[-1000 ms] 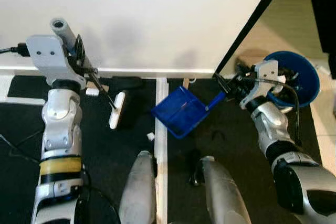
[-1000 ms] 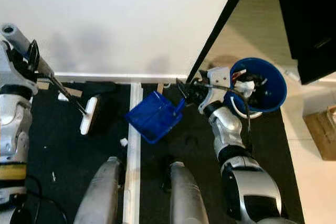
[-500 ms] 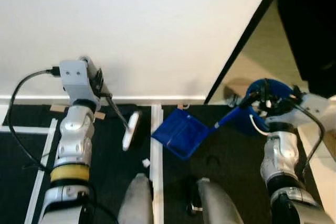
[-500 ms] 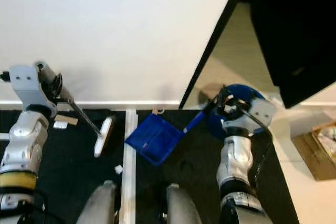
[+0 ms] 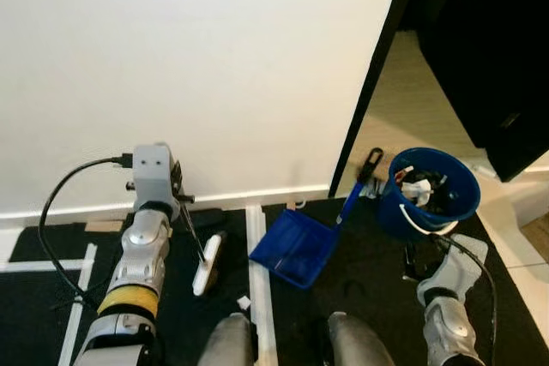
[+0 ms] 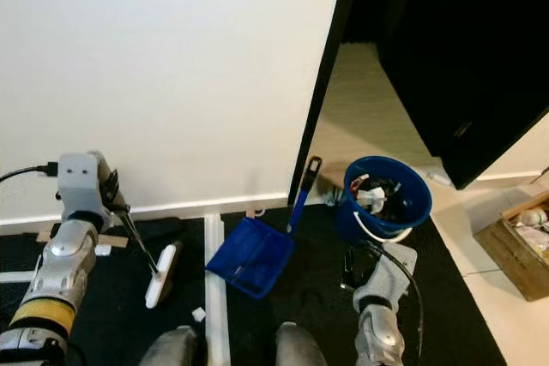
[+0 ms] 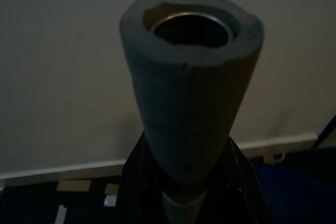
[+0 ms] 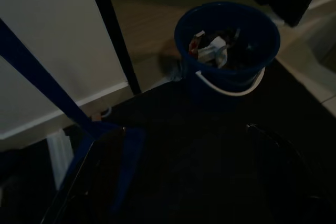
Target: Sweep floor
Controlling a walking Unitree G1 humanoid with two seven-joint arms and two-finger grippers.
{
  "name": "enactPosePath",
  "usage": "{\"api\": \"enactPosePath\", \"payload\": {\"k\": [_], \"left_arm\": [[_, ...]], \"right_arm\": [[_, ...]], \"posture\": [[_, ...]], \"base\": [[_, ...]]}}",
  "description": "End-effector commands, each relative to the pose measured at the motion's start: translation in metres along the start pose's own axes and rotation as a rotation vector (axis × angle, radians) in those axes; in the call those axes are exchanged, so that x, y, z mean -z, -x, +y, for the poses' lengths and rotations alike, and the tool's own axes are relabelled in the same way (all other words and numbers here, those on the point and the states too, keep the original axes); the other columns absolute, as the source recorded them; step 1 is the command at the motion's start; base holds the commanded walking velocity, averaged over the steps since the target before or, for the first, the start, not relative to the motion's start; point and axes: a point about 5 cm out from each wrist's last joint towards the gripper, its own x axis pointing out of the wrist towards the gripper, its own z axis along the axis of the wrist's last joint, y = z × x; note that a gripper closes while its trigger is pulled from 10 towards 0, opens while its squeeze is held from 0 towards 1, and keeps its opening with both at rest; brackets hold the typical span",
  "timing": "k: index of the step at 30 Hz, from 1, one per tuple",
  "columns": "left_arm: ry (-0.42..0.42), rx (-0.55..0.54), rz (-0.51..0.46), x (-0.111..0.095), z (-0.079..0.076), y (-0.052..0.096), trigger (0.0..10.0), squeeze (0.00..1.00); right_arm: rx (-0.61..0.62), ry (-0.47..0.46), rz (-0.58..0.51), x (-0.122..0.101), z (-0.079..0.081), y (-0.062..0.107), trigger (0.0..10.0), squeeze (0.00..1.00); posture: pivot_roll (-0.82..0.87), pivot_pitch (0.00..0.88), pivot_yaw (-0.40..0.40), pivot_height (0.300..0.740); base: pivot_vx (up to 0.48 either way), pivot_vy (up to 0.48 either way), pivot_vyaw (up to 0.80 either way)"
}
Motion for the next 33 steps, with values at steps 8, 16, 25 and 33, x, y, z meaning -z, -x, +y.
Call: {"api": "enactPosePath", "payload": {"k": [8,16,25,33], "left_arm": [[-0.025,-0.006,0.011,0.008,-0.009,-0.001,10.0,0.0],[0.057,-0.039,-0.004,0.003,-0.009,-0.005,10.0,0.0],[0.134,-0.113,-0.007,0.002,-0.008,-0.007,10.0,0.0],[0.148,-0.134,-0.039,-0.003,-0.007,-0.007,10.0,0.0]], "right_arm": [[-0.01,0.027,-0.036,-0.018,0.003,-0.013,10.0,0.0],[-0.009,0.026,-0.115,-0.039,-0.002,-0.022,10.0,0.0],[-0.137,0.071,-0.271,-0.072,0.011,-0.032,10.0,0.0],[-0.271,0.096,-0.356,-0.096,0.028,-0.039,10.0,0.0]], "posture": [[0.07,0.0,-0.021,0.74],[0.07,0.0,-0.02,0.74],[0.06,0.0,-0.017,0.74],[0.07,0.0,-0.022,0.74]], "base": [[0.0,0.48,-0.79],[0.0,0.103,-0.09],[0.0,-0.387,0.0],[0.0,0.0,0.0]]}}
